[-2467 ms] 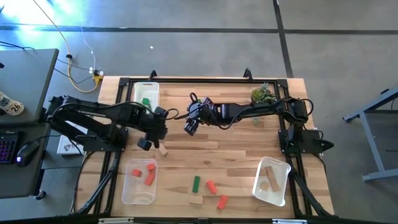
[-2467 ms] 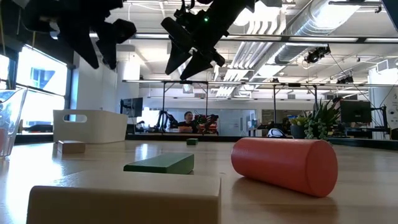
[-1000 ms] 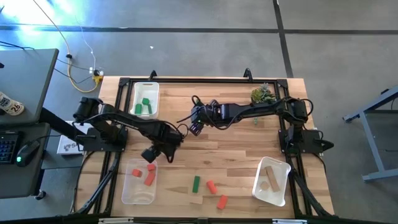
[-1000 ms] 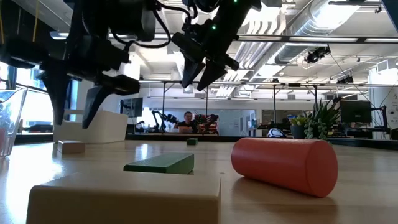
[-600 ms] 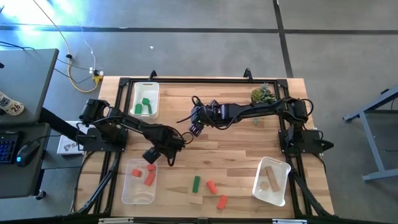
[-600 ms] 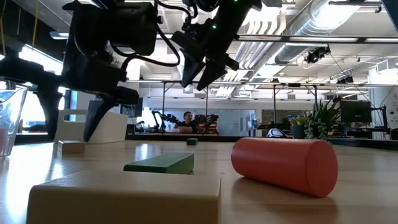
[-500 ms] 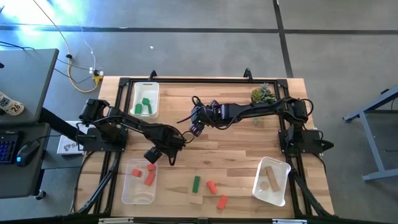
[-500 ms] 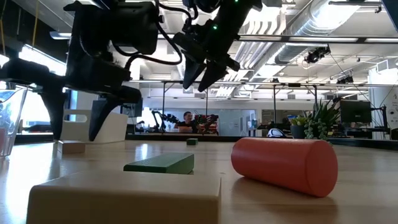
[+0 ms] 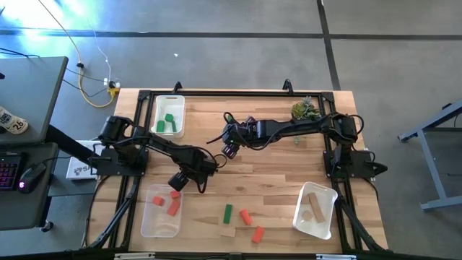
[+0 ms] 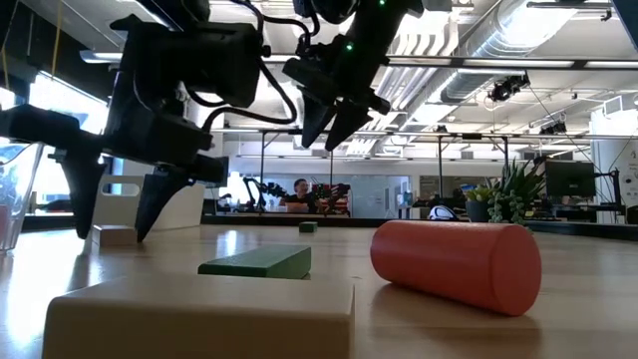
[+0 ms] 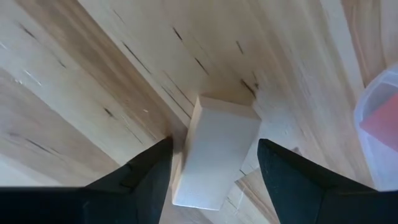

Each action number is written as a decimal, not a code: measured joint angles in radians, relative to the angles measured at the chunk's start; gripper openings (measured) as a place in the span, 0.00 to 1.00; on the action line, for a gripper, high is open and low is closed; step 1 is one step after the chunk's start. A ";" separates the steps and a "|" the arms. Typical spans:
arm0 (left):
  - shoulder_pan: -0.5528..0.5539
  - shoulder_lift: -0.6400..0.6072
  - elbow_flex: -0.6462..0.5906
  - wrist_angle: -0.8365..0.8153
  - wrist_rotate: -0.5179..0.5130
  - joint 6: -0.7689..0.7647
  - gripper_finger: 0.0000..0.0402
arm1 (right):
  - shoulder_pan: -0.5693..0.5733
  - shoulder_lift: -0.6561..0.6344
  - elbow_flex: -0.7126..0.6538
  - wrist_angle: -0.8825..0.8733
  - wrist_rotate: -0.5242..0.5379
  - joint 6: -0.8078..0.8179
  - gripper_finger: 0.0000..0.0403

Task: Sort & place blocks by color
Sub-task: Put the brown block into the bottom white bin

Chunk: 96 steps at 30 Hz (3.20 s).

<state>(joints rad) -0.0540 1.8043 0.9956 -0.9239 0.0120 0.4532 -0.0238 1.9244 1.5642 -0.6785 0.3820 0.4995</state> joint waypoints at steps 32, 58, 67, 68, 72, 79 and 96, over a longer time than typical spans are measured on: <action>-0.002 0.014 0.047 -0.086 -0.069 -0.011 0.26 | -0.006 0.000 0.000 -0.014 0.007 -0.002 0.58; 0.005 -0.151 0.054 -0.098 -0.181 -0.061 0.25 | -0.029 -0.142 0.000 -0.091 -0.021 -0.007 0.58; 0.098 -0.362 0.056 0.048 -0.173 -0.103 0.26 | -0.029 -0.206 0.000 -0.067 -0.142 -0.114 0.58; 0.113 -0.383 0.056 0.062 -0.173 -0.109 0.26 | -0.029 -0.212 0.000 -0.060 -0.156 -0.126 0.58; 0.168 -0.472 0.056 0.169 -0.172 -0.156 0.25 | -0.029 -0.227 0.000 -0.011 -0.236 -0.168 0.58; 0.238 -0.617 0.056 0.396 -0.092 -0.311 0.25 | -0.028 -0.233 0.000 0.088 -0.352 -0.224 0.58; 0.271 -0.794 0.056 0.755 0.083 -0.520 0.26 | -0.026 -0.239 0.000 0.348 -0.446 -0.343 0.58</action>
<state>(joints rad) 0.2169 1.0105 1.0515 -0.1687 0.0952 -0.0672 -0.0502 1.6854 1.5642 -0.3301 -0.0640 0.1568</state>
